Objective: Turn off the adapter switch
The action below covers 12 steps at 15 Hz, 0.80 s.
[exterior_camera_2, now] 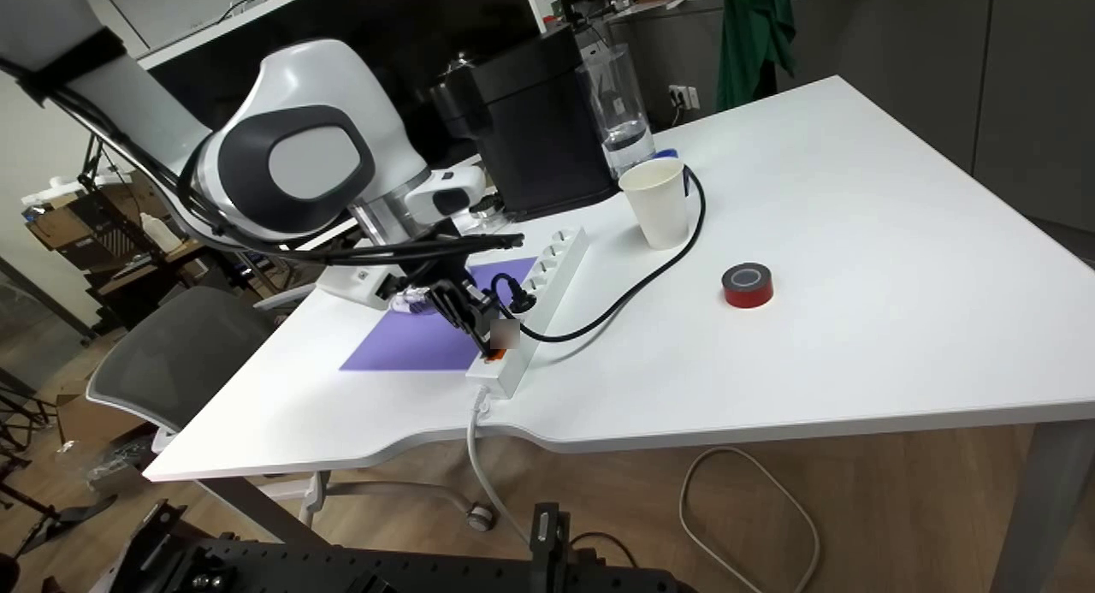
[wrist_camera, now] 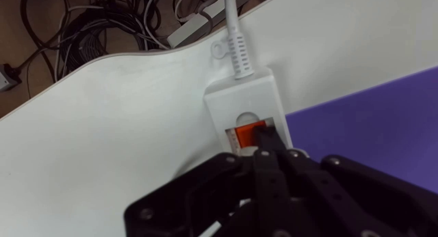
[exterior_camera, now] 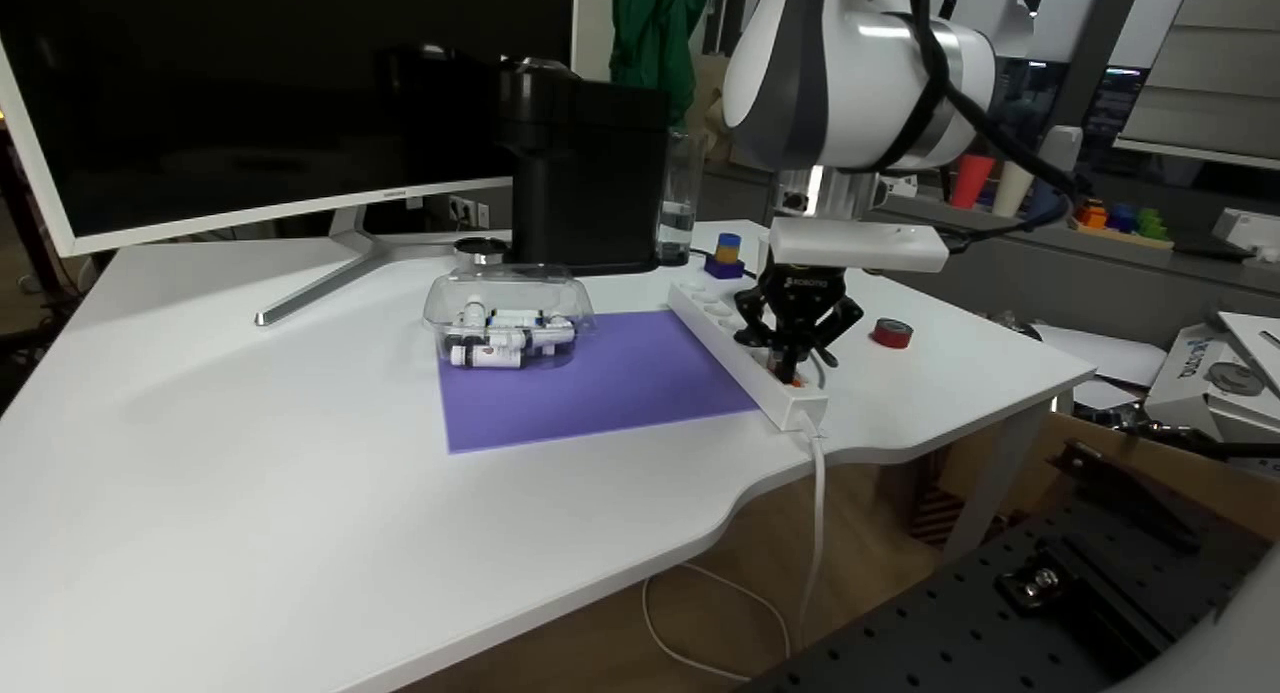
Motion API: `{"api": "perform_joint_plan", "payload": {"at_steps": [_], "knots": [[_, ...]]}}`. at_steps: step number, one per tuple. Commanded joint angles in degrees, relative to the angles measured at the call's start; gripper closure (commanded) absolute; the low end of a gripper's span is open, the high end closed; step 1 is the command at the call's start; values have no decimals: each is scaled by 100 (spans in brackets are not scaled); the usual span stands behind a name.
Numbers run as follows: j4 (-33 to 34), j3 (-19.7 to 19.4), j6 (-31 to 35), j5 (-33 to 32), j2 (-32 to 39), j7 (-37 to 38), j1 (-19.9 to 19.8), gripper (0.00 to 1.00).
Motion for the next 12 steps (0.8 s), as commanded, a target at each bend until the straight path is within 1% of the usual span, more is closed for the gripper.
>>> {"api": "perform_joint_plan", "payload": {"at_steps": [1, 3, 7, 8, 9, 12], "knots": [[105, -82, -151, 37, 150, 39, 149, 100], [39, -203, -241, -15, -90, 106, 209, 100], [-151, -243, -638, -13, -868, 88, 213, 100], [-172, -276, -775, -70, -1076, 156, 232, 74], [-176, -352, -884, -240, -1267, 288, 277, 74], [-132, -218, -1524, -270, -1889, 343, 150, 54]]}}
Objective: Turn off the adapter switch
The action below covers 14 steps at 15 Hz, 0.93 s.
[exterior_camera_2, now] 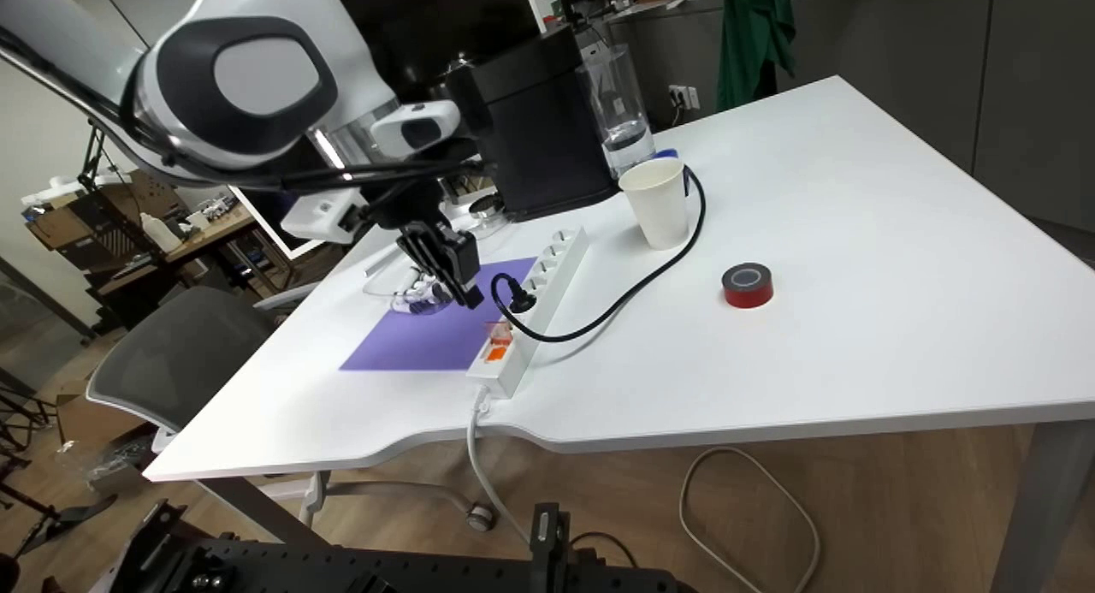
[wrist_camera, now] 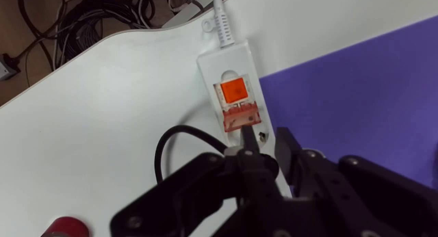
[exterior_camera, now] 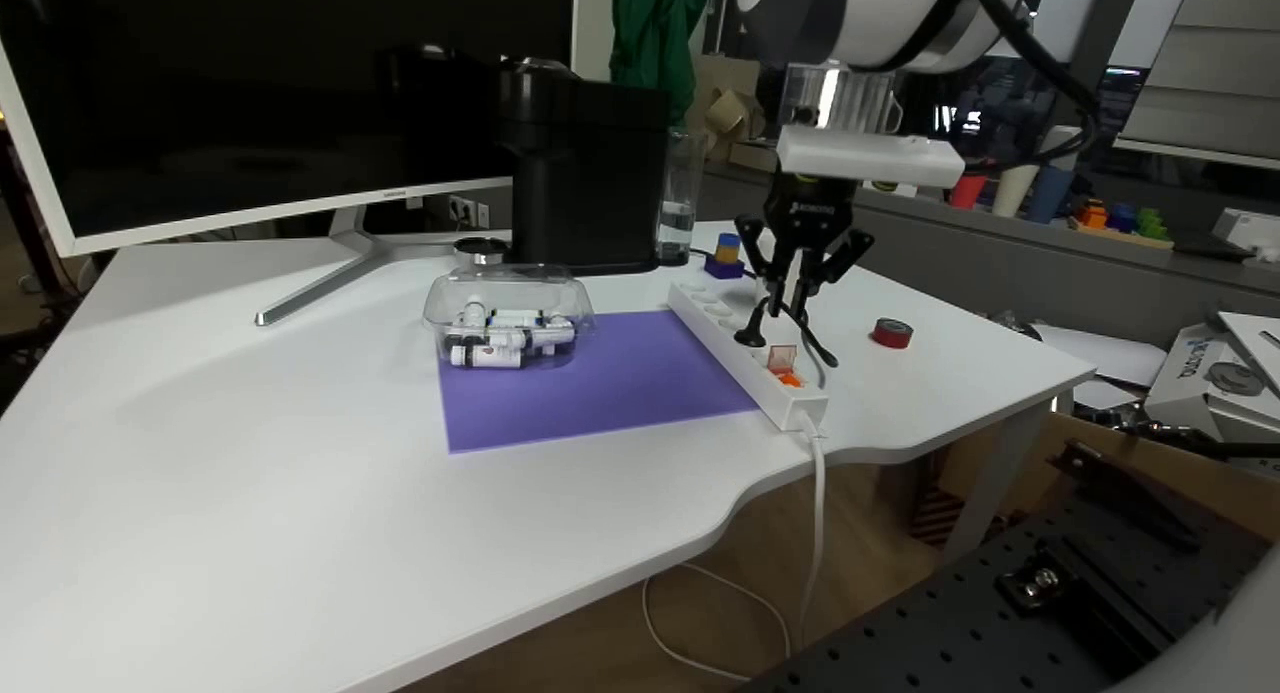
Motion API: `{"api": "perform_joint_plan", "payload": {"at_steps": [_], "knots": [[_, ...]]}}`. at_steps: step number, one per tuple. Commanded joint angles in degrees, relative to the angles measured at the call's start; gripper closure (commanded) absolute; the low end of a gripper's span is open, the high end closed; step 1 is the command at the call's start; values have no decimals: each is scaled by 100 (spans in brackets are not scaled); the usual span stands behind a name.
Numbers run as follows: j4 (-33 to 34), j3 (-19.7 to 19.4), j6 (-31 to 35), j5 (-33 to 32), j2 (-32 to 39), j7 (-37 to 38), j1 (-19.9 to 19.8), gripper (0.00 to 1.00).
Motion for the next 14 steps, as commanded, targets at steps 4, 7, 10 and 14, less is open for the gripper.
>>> {"api": "perform_joint_plan", "payload": {"at_steps": [4, 7, 10, 14], "knots": [[35, 168, -1481, -124, -1297, 379, -162, 27], [60, 337, -1725, -216, -1568, 937, -290, 7], [51, 510, -1720, -276, -1696, 1618, -433, 0], [153, 677, -2099, -503, -1637, 2217, -610, 0]]}}
